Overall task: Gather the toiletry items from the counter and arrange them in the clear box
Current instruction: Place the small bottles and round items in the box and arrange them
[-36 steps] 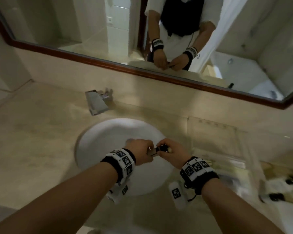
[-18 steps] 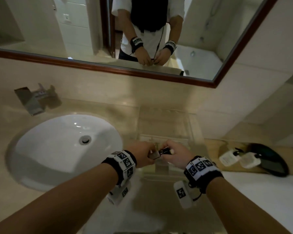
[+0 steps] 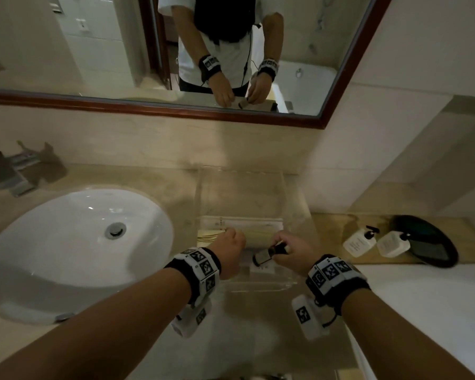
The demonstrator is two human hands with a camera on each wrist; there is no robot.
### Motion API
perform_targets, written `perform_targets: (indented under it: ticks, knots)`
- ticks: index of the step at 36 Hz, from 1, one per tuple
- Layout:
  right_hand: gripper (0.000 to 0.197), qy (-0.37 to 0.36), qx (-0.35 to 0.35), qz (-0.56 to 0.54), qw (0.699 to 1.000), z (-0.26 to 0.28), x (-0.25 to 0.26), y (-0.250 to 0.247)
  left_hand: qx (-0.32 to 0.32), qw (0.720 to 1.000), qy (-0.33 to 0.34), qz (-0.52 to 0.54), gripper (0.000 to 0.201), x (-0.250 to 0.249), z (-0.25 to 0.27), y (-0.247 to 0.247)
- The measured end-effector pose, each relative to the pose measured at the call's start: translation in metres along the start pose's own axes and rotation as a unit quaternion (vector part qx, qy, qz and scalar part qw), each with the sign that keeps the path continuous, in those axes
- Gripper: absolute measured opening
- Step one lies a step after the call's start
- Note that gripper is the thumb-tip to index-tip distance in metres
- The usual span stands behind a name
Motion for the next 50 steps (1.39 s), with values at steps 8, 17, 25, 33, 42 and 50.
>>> perform_targets:
  ticks: [8,17,25,33,42,50]
  knots:
    - [0.018,0.005,0.081,-0.04,0.996,-0.006,0.004,0.048,-0.032,0.997,0.006,0.068,0.037,0.015,-0.014,-0.009]
    - [0.024,-0.007,0.113,0.049,0.992,-0.019,0.01,0.06,-0.043,0.996,0.007,0.081,0.037,0.026,-0.013,-0.008]
    - [0.03,-0.009,0.175,0.17,0.97,-0.02,0.021,0.07,-0.021,0.997,0.0,0.071,0.039,0.024,-0.006,-0.001]
    - [0.032,-0.02,0.136,0.197,0.971,-0.019,0.024,0.04,-0.014,0.996,-0.012,0.092,0.032,0.018,0.002,-0.001]
    - [0.036,0.084,-0.007,0.168,0.982,0.03,-0.021,-0.067,0.001,0.994,0.038,0.105,0.015,-0.038,0.008,-0.009]
    - [0.058,0.163,0.022,0.143,0.976,0.062,-0.07,-0.048,0.009,0.997,0.053,0.057,0.016,-0.09,0.001,0.004]
Point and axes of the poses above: each hand's wrist, its own z-axis away from the middle knuckle, its own y-axis out of the palm, x = y × z, the point moved 10 cm from there along -z, towards the middle knuckle, and after that the axes turned 14 degrees about -y, right-handed, at the moved point
